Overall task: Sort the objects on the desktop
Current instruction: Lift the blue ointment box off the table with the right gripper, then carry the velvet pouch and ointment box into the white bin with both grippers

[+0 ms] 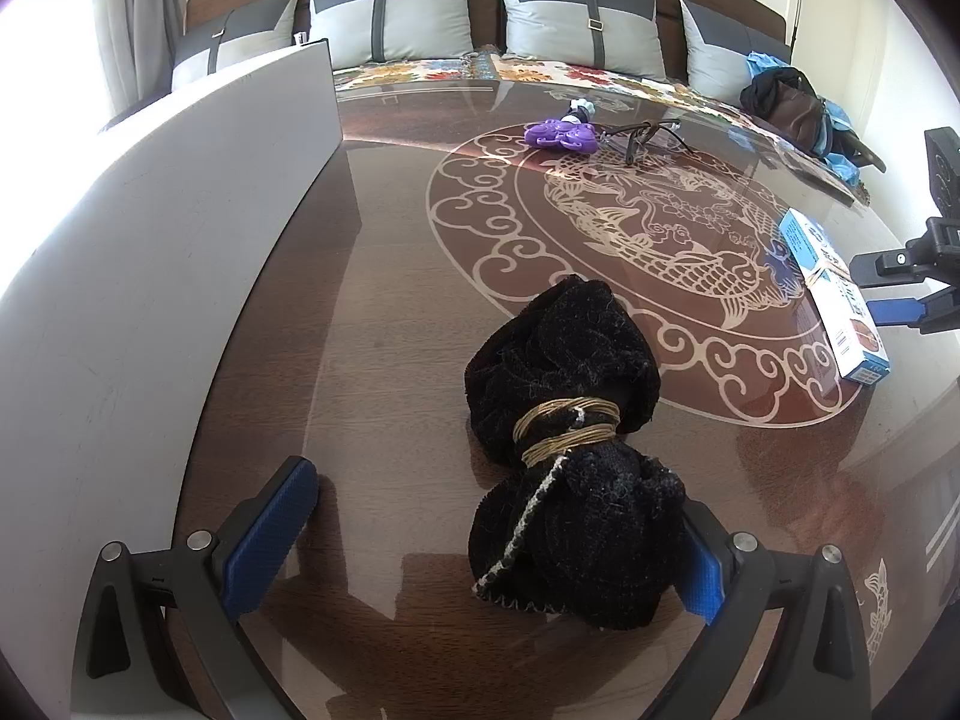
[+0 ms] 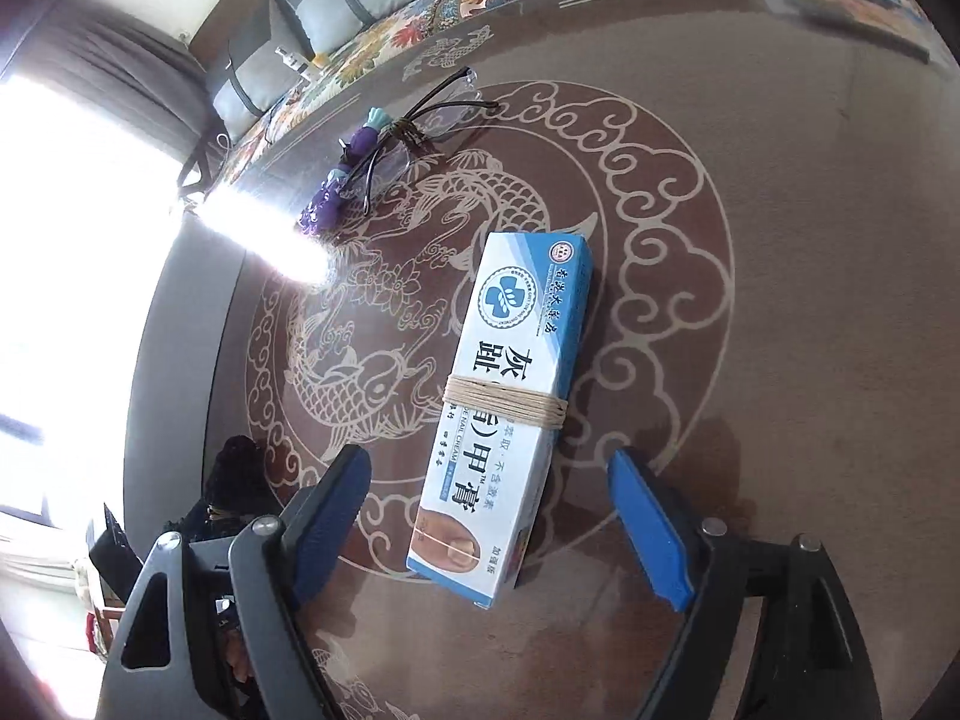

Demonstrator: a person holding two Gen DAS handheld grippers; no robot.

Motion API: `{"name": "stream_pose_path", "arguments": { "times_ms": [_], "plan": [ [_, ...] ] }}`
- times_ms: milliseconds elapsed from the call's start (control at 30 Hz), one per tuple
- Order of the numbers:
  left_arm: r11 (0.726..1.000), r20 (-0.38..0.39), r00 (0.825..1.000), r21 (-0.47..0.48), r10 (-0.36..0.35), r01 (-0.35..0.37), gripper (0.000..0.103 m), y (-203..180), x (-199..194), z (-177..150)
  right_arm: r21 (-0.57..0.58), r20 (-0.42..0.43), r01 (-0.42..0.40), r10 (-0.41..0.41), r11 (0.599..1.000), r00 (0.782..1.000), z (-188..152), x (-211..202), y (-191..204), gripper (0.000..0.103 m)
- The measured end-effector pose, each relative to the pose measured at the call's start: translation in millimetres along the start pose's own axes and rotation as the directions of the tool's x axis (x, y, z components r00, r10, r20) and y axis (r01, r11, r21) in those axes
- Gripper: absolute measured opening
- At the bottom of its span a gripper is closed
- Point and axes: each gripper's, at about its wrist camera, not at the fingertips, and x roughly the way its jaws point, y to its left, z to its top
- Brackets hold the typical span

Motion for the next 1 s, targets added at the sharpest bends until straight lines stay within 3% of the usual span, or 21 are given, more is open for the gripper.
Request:
{"name": "stream_pose_path", "arguments": {
  "times_ms": [233, 367, 433, 467, 500, 533, 633, 800, 1000],
  "plan": [
    [1.000, 0.000, 1.000, 0.000, 0.001, -0.001, 0.103, 1, 0, -1, -0.103, 0.020, 0.194, -0.193, 0.976, 0.981, -5, 26, 44, 0.087],
    [1.000, -0.016, 1.000, 0.007, 0.005, -0.004, 0.103, 0, 0, 1, -0.173, 0.034, 0.322, -0.321, 0.931, 0.946, -16, 38, 62, 0.089],
    [1.000, -0.066, 0.998, 0.010, 0.000, 0.000, 0.101, 0, 0, 5, -0.213, 0.038, 0.370, -0.371, 0.904, 0.928, -22, 38, 66, 0.081],
    [1.000, -0.056, 0.998, 0.012, -0.003, 0.004, 0.091, -1, -4, 5, -0.223, 0.052, 0.392, -0.391, 0.892, 0.919, -25, 35, 66, 0.063],
    [1.000, -0.034, 0.999, 0.023, -0.010, 0.011, 0.058, -2, -9, 5, -0.232, 0.055, 0.391, -0.390, 0.890, 0.919, -29, 31, 66, 0.052],
    [0.999, -0.030, 0.999, 0.035, -0.018, 0.019, 0.033, -4, -10, 6, -0.239, 0.051, 0.387, -0.387, 0.890, 0.921, -32, 27, 65, 0.046],
    [0.994, -0.029, 0.993, -0.017, -0.111, 0.111, 0.026, 1, -18, 8, -0.243, 0.035, 0.363, -0.365, 0.900, 0.930, -37, 16, 60, 0.041],
    [0.985, 0.069, 0.983, -0.018, -0.169, 0.171, 0.026, 4, -64, 12, -0.281, 0.073, 0.283, -0.273, 0.917, 0.959, -46, -19, 79, 0.041],
    [0.980, 0.125, 0.973, -0.028, -0.193, 0.197, 0.026, 24, -111, 15, -0.373, 0.090, 0.245, -0.228, 0.895, 0.970, -56, -35, 123, 0.041]
  ]
}}
